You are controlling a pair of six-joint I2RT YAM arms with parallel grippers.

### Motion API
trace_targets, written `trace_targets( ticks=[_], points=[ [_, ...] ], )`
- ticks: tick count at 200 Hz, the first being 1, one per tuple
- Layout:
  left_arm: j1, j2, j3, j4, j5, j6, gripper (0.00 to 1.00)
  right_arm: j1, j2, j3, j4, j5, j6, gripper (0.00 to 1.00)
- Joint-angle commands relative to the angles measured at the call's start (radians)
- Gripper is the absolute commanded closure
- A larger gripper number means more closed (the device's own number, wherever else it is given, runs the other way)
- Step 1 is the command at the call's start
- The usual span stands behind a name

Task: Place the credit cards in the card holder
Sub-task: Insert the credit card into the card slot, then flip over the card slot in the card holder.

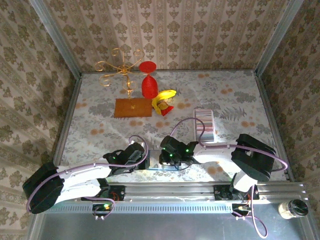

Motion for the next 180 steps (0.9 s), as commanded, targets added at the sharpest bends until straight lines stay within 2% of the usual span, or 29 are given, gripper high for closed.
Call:
trace_targets(
  ticks=[1,26,80,118,138,180],
  points=[
    [-0.009,-0.01,-0.01,-0.002,-0.004,-0.015,0.8,0.009,0.026,0.032,0.0,-0.006,-0.011,0.93],
    [-0.011,-0.012,-0.01,-0.006,-0.012,-0.02,0.8,0.012,0.017,0.037,0.016,-0.015,-0.013,0.89],
    [-0.01,-0.019,-0.01,-0.016,-0.021,-0.019,0.77,0.032,-0.144,-0.016,-0.196,0.135,-0.013,0.69],
    [-0.012,-0.001,-0.007,-0.002,-0.014,-0.019,0.77,0.04,-0.175,-0.091,-0.222,0.159,0.026,0.67],
    [-0.012,0.006,-0.004,-0.001,-0.011,-0.018,0.77,0.048,-0.178,-0.098,-0.251,0.19,0.034,0.63],
    [-0.013,0.007,-0.006,0.003,-0.008,-0.018,0.77,0.061,-0.115,-0.065,-0.26,0.191,0.025,0.59]
  ],
)
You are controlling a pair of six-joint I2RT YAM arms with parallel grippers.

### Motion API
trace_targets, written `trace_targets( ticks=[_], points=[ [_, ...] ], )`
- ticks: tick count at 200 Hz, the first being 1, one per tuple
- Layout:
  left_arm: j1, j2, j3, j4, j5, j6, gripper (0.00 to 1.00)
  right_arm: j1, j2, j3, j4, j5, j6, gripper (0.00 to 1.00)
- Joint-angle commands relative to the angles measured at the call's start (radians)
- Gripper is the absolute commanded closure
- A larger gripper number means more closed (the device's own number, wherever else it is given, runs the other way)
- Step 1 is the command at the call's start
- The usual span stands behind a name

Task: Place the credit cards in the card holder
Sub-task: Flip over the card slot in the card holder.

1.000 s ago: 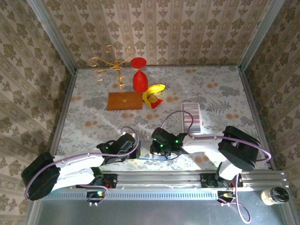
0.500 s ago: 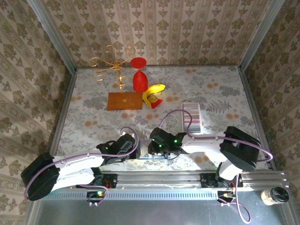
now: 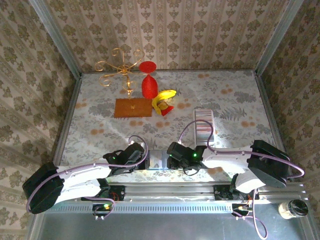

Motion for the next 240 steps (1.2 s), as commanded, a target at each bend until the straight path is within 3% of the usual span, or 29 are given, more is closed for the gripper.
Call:
trace_targets(
  ticks=[1,58,185,240],
  points=[
    [-0.013,0.009,-0.002,0.0,-0.004,-0.012,0.77,0.015,0.05,0.03,-0.055,0.048,0.005,0.59],
    [-0.018,0.003,-0.006,-0.001,-0.005,-0.019,0.78,0.023,0.102,0.073,0.003,0.02,0.001,0.58],
    [-0.02,0.003,-0.01,0.001,-0.007,-0.021,0.79,0.037,0.002,0.063,0.027,0.059,0.021,0.57],
    [-0.02,-0.043,-0.009,-0.047,-0.045,-0.025,0.78,0.046,0.018,0.074,0.217,0.002,0.005,0.56]
  ],
)
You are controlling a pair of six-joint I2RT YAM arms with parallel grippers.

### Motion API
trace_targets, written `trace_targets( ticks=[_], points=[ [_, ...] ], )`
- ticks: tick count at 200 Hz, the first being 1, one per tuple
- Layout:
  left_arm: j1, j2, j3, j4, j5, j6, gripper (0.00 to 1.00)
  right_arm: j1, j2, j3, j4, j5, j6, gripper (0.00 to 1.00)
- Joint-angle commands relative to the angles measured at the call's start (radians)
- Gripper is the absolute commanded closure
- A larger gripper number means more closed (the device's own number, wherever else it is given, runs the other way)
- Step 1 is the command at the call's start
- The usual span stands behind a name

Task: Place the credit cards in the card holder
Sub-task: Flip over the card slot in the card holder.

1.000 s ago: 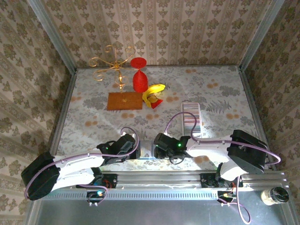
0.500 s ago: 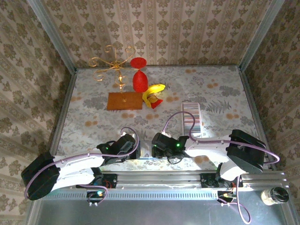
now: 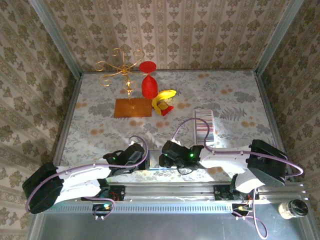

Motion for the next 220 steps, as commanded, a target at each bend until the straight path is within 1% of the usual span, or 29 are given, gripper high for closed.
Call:
trace_targets(
  ticks=[1,15,24,44,86,111,122,131,137,158,170,181,192,200,207,211,217,220],
  points=[
    [-0.007,-0.035,-0.009,-0.044,-0.035,-0.017,0.78,0.008,0.003,0.01,0.122,-0.013,0.003,0.56],
    [-0.007,-0.055,-0.009,-0.068,-0.056,-0.025,0.75,0.009,0.027,0.017,0.169,-0.032,0.007,0.56],
    [-0.007,-0.073,-0.007,-0.098,-0.077,-0.031,0.72,0.01,0.046,0.02,0.192,-0.043,0.01,0.55],
    [-0.008,-0.134,-0.003,-0.177,-0.141,-0.051,0.67,0.009,0.095,0.037,0.221,-0.059,0.017,0.53],
    [-0.003,-0.312,-0.019,-0.323,-0.25,-0.093,0.65,0.007,0.169,0.06,0.27,-0.088,0.031,0.5],
    [0.002,-0.388,-0.03,-0.346,-0.265,-0.096,0.65,-0.005,0.152,0.054,0.291,-0.109,0.021,0.48],
    [0.002,-0.401,-0.03,-0.333,-0.254,-0.086,0.65,-0.018,0.111,0.055,0.271,-0.103,-0.024,0.47],
    [0.002,-0.4,-0.026,-0.32,-0.243,-0.075,0.65,-0.03,0.063,0.066,0.219,-0.09,-0.083,0.46],
    [0.002,-0.396,-0.021,-0.307,-0.234,-0.068,0.65,-0.046,0.028,0.077,0.171,-0.082,-0.141,0.43],
    [0.003,-0.358,-0.004,-0.241,-0.184,-0.028,0.62,-0.119,-0.121,0.126,-0.028,-0.065,-0.394,0.43],
    [0.004,-0.324,0.021,-0.223,-0.159,-0.005,0.62,-0.174,-0.21,0.152,-0.126,-0.082,-0.558,0.42],
    [0.003,-0.29,0.045,-0.208,-0.138,0.015,0.62,-0.217,-0.297,0.146,-0.166,-0.095,-0.779,0.41],
    [0.005,-0.257,0.065,-0.184,-0.114,0.031,0.62,-0.244,-0.393,0.116,-0.192,-0.086,-1.056,0.41],
    [0.009,-0.236,0.076,-0.158,-0.091,0.042,0.64,-0.257,-0.461,0.087,-0.22,-0.075,-1.3,0.41],
    [0.013,-0.215,0.082,-0.13,-0.064,0.049,0.65,-0.264,-0.515,0.062,-0.253,-0.048,-1.494,0.35],
    [0.015,-0.203,0.085,-0.114,-0.047,0.053,0.66,-0.27,-0.54,0.05,-0.274,-0.037,-1.592,0.33],
    [0.02,-0.182,0.088,-0.089,-0.022,0.058,0.67,-0.287,-0.57,0.04,-0.322,-0.038,-1.723,0.3],
    [0.023,-0.175,0.09,-0.077,-0.011,0.06,0.68,-0.299,-0.58,0.039,-0.346,-0.043,-1.778,0.27]
  ],
)
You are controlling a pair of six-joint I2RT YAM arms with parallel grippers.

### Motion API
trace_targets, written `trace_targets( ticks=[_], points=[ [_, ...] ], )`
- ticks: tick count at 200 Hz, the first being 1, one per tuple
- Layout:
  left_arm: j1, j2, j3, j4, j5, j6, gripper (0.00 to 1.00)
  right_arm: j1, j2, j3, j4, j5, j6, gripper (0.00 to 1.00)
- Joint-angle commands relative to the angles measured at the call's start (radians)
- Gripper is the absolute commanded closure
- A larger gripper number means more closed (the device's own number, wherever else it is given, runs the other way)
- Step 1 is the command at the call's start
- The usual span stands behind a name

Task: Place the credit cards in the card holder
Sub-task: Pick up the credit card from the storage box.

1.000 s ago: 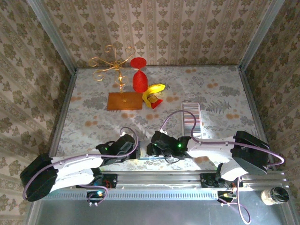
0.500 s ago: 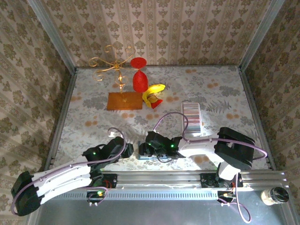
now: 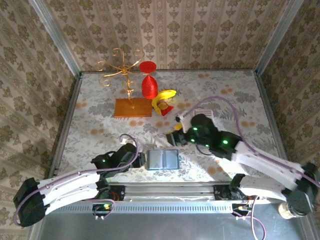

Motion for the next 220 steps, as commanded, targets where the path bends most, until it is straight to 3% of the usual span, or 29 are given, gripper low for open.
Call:
trace_targets(
  ticks=[1,22,48,81,149,189,220],
  points=[
    [0.017,0.052,0.045,0.115,0.109,0.058,0.68,-0.039,-0.096,-0.062,-0.249,0.031,-0.754,0.26],
    [0.033,0.127,0.061,0.158,0.159,0.066,0.71,-0.177,-0.125,-0.061,-0.386,0.012,-1.011,0.08],
    [0.048,0.193,0.073,0.201,0.222,0.084,0.72,-0.289,-0.089,-0.069,-0.495,0.072,-1.193,0.06],
    [0.06,0.24,0.074,0.231,0.26,0.085,0.73,-0.343,-0.072,-0.213,-0.301,0.144,-1.345,0.01],
    [0.06,0.269,0.063,0.269,0.287,0.066,0.76,-0.381,0.117,-0.268,-0.042,0.185,-1.378,0.01],
    [0.056,0.273,0.059,0.268,0.282,0.06,0.77,-0.386,0.202,-0.258,-0.016,0.198,-1.401,0.04],
    [0.054,0.274,0.057,0.274,0.275,0.072,0.84,-0.386,0.222,-0.233,-0.054,0.213,-1.41,0.07]
  ],
)
